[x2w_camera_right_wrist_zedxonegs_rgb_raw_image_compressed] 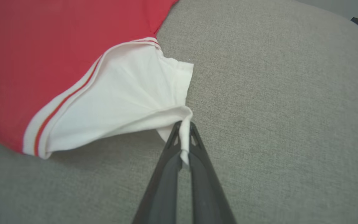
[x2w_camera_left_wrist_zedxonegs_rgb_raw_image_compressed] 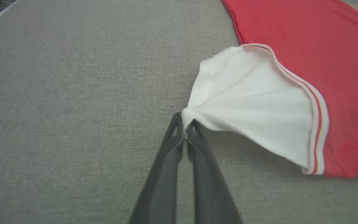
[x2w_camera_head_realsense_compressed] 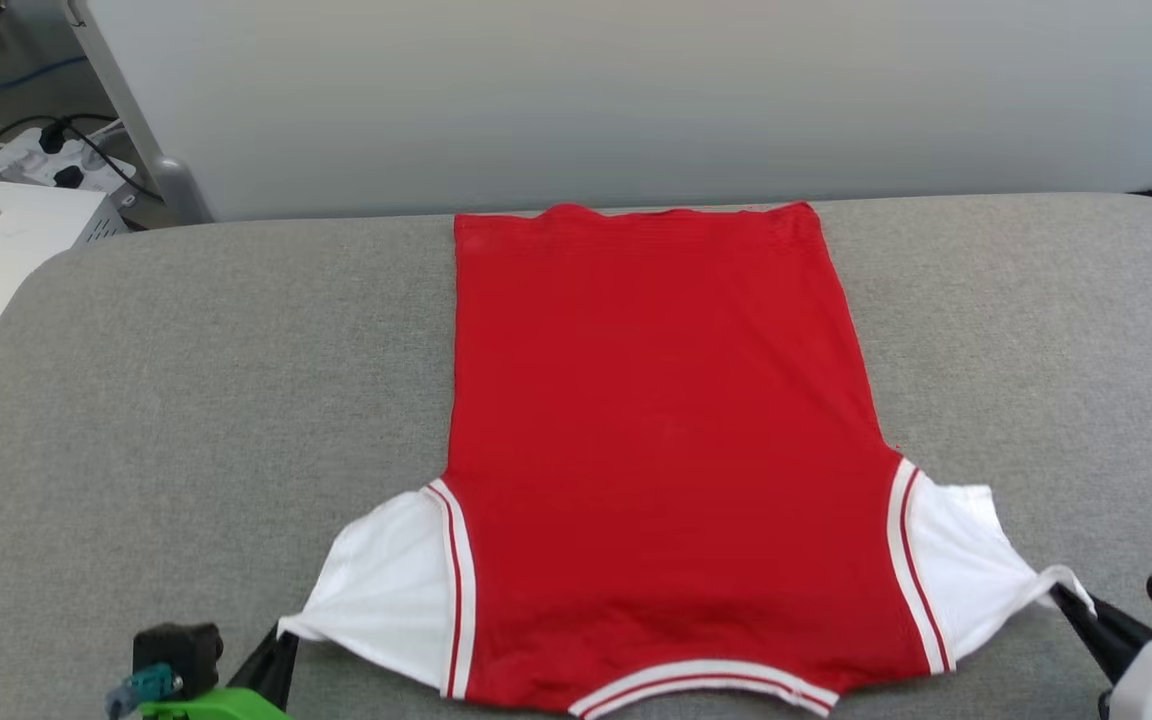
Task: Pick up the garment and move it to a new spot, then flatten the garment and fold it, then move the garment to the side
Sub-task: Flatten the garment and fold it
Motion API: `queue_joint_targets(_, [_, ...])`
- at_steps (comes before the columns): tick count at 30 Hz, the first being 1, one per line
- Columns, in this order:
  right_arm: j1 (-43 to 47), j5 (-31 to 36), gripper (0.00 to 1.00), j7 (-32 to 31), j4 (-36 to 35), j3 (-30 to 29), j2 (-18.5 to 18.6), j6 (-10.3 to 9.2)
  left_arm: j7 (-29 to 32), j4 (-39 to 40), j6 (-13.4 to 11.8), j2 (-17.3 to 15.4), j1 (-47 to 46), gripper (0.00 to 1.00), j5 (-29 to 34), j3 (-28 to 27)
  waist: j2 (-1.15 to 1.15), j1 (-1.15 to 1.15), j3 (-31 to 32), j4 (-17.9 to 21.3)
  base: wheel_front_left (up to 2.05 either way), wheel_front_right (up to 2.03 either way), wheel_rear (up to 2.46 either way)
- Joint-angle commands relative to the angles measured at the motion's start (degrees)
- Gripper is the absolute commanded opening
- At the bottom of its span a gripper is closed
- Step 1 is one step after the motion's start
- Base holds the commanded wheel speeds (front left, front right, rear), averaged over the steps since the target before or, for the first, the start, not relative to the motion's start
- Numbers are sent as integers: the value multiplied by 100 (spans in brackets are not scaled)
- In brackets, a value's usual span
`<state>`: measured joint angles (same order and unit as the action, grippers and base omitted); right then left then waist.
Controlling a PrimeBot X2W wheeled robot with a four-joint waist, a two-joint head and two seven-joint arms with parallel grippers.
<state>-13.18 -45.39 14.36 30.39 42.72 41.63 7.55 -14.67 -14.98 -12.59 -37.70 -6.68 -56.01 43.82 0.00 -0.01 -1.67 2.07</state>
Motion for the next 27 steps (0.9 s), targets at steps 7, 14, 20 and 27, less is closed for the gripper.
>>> queue_joint_targets(7, [1092, 397, 0, -389, -364, -781, -31, -6, -32, 291, -217, -79, 692, 0, 73, -150, 0, 1, 18, -86, 0, 0, 0])
queue_joint_targets(14, [1553, 429, 47, -1083, -777, -1132, -158, -6, -32, 336, -147, 51, 621, 0, 217, -113, 0, 1, -104, -160, 0, 0, 0])
queue_joint_targets(20, [1365, 555, 100, -1314, -1259, -1804, -76, -6, -32, 417, -125, 203, 406, 0, 549, -317, 0, 1, -322, -229, 0, 0, 0])
queue_joint_targets(27, [647, 599, 100, -1683, -2277, -3091, 264, -6, -32, 766, -147, 345, 105, 0, 1061, -562, 0, 1, -813, -477, 0, 0, 0])
